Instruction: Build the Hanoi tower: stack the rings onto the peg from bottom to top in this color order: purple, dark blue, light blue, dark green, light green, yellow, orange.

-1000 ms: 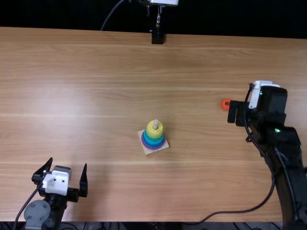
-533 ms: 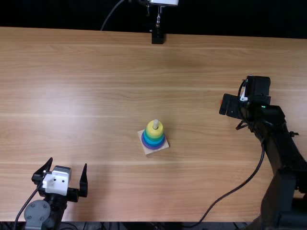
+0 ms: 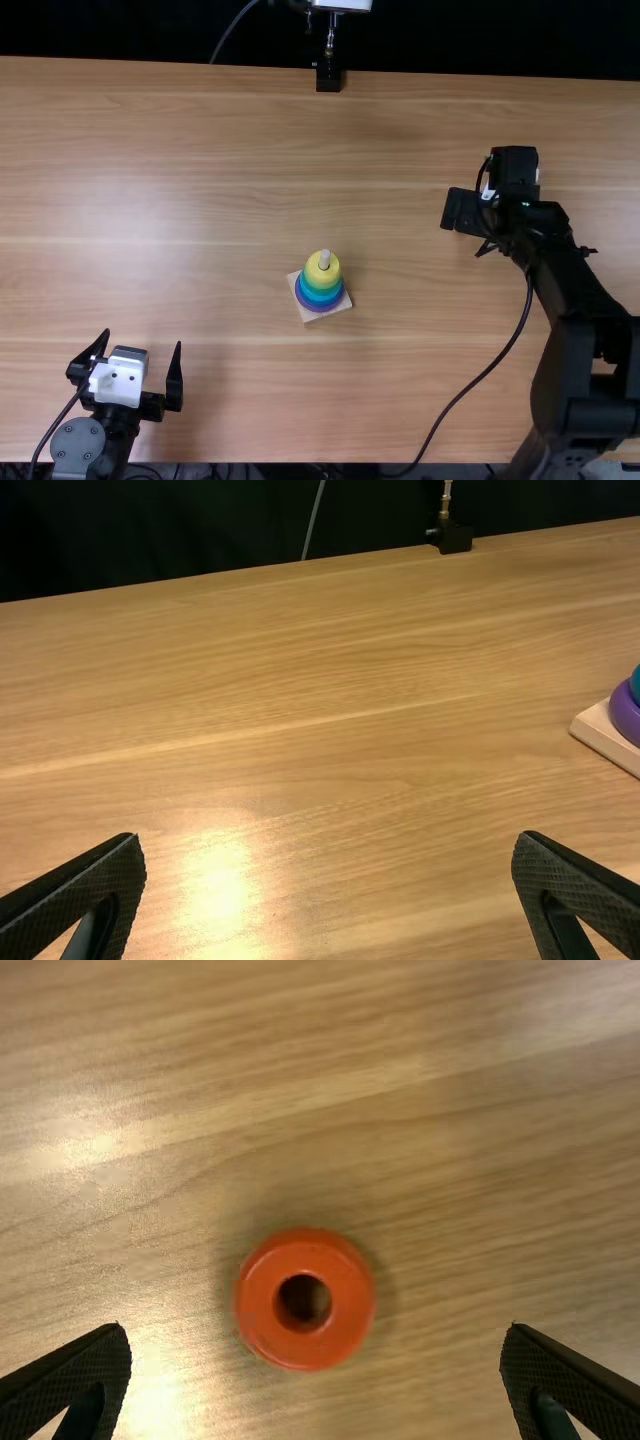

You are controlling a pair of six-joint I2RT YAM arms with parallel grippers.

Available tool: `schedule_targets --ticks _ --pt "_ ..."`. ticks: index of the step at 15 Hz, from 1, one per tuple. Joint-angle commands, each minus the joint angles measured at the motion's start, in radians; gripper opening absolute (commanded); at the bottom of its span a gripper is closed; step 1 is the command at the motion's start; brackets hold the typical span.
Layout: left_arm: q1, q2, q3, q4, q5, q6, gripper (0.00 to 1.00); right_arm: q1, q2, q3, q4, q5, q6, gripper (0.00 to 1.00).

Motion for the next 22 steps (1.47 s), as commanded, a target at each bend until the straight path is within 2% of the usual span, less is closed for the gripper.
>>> schedule_targets --ticks 1,7,9,11,15,17,20,21,22 --pt "0.011 -0.015 -0.105 -0.082 0.016 0.013 1.0 0.01 0.047 0.039 0.0 0.005 0.017 1.0" --pt "0.011 -0.015 -0.105 -0.082 0.016 0.013 1.0 0.01 0.09 0.09 -0.002 0.005 0.019 1.0" --pt "0.011 -0.015 -0.105 -0.082 0.016 0.013 1.0 0.012 0.098 0.088 -0.002 0.005 0.019 0.85" --pt "0.011 -0.015 -0.105 -0.082 0.016 0.013 1.0 0.014 0.112 0.088 -0.011 0.007 0.017 0.82" --pt "0.011 -0.015 -0.105 -0.082 0.016 0.013 1.0 0.017 0.118 0.088 -0.015 0.009 0.017 0.6" --pt "0.011 -0.015 -0.105 -0.082 0.016 0.013 1.0 0.021 0.125 0.088 -0.016 0.009 0.017 0.53" --pt "0.011 -0.015 -0.105 -0.084 0.016 0.013 1.0 0.023 0.125 0.088 -0.02 0.009 0.017 0.52" --pt "0.011 -0.015 -0.105 -0.082 0.016 0.013 1.0 0.023 0.125 0.09 -0.024 0.009 0.014 0.39" --pt "0.011 -0.015 -0.105 -0.082 0.016 0.013 1.0 0.023 0.125 0.09 -0.024 0.009 0.012 0.22"
